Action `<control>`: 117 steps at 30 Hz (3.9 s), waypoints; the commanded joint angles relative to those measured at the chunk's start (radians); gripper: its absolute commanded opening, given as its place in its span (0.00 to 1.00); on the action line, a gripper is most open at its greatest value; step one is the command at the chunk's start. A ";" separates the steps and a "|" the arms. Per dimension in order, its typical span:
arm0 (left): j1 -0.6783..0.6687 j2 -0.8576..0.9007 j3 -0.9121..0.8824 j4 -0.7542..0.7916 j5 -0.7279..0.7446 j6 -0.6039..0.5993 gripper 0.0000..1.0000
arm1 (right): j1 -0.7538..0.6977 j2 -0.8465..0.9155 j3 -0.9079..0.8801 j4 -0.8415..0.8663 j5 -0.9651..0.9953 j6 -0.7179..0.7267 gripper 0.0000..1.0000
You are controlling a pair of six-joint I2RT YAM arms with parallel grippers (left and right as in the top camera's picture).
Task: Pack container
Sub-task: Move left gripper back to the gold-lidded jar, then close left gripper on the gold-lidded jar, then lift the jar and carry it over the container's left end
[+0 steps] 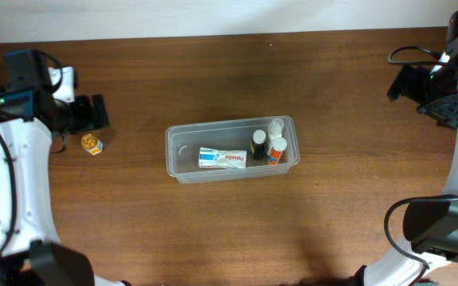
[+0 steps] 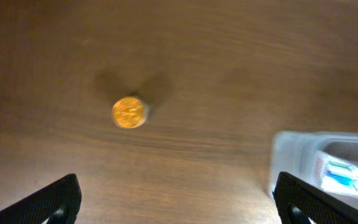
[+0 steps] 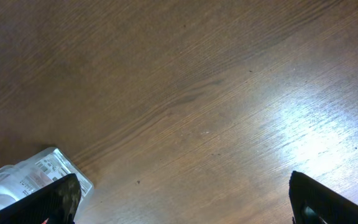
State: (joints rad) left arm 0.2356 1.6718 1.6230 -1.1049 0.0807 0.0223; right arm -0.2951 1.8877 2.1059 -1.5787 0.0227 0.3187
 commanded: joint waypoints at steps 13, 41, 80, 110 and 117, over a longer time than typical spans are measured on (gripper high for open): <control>0.045 0.368 -0.014 0.156 0.001 -0.116 0.99 | 0.000 -0.017 0.013 0.000 0.009 0.012 0.98; 0.047 0.510 -0.014 0.169 -0.078 -0.112 0.48 | 0.000 -0.017 0.013 0.000 0.009 0.012 0.98; -0.020 0.510 0.370 -0.373 -0.043 -0.051 0.47 | 0.000 -0.017 0.013 0.000 0.009 0.012 0.98; -0.493 0.452 0.495 -0.465 -0.004 -0.050 0.39 | 0.000 -0.017 0.013 0.000 0.009 0.012 0.98; -0.592 0.452 0.491 -0.450 0.001 -0.053 0.35 | 0.000 -0.017 0.013 0.000 0.009 0.012 0.98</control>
State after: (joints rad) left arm -0.3115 2.1643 2.0937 -1.5589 0.0559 -0.0235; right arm -0.2951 1.8877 2.1059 -1.5787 0.0227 0.3187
